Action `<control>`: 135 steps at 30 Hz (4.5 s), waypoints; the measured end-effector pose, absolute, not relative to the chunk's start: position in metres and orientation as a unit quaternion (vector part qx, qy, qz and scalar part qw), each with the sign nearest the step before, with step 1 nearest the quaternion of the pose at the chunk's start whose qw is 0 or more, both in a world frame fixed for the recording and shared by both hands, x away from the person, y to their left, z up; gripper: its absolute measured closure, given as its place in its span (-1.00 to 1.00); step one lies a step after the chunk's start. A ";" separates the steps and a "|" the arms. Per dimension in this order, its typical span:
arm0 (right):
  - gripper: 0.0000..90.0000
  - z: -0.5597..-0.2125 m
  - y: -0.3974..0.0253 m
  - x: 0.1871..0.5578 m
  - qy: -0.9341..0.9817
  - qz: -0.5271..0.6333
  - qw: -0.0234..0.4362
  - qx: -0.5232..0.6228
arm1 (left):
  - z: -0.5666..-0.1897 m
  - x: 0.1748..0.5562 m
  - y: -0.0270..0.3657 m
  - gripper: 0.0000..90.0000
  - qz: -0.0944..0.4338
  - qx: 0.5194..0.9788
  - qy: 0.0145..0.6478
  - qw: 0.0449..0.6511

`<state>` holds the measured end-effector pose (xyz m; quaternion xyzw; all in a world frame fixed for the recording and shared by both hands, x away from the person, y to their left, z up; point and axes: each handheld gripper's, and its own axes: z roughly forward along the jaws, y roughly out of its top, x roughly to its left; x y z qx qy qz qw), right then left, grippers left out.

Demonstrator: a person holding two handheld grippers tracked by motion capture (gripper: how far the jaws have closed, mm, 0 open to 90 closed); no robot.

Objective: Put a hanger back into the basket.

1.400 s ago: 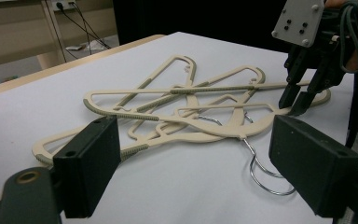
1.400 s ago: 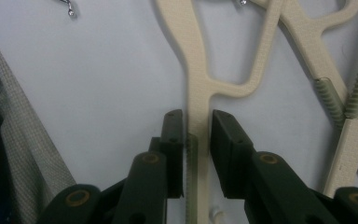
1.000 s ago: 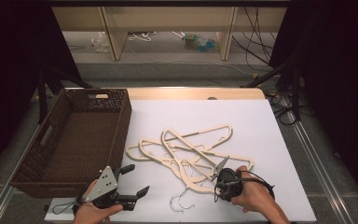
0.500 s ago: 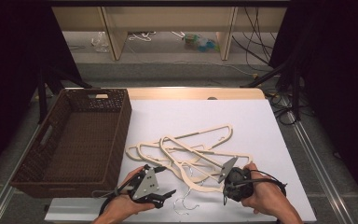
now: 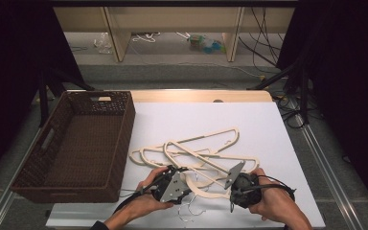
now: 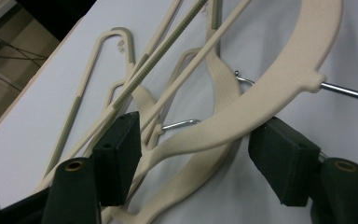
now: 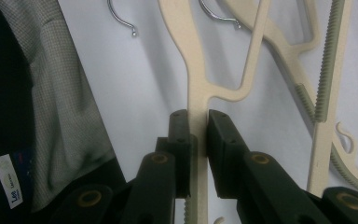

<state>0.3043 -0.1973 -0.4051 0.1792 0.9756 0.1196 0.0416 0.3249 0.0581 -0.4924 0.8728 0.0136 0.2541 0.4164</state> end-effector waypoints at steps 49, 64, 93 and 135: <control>-0.17 -0.356 -0.218 0.306 0.894 0.362 0.165 0.206 | -0.366 0.369 0.071 0.91 0.259 0.843 0.038 0.471; -0.17 -0.383 -0.217 0.310 0.900 0.356 0.150 0.203 | -0.348 0.368 0.094 0.91 0.140 0.817 0.156 0.538; -0.17 -0.420 -0.213 0.308 0.916 0.325 0.107 0.208 | -0.245 0.369 0.210 0.90 0.128 0.805 0.301 0.494; -0.20 -0.430 -0.215 0.313 0.921 0.310 0.096 0.215 | -0.311 0.403 0.384 0.90 0.220 0.769 0.406 0.441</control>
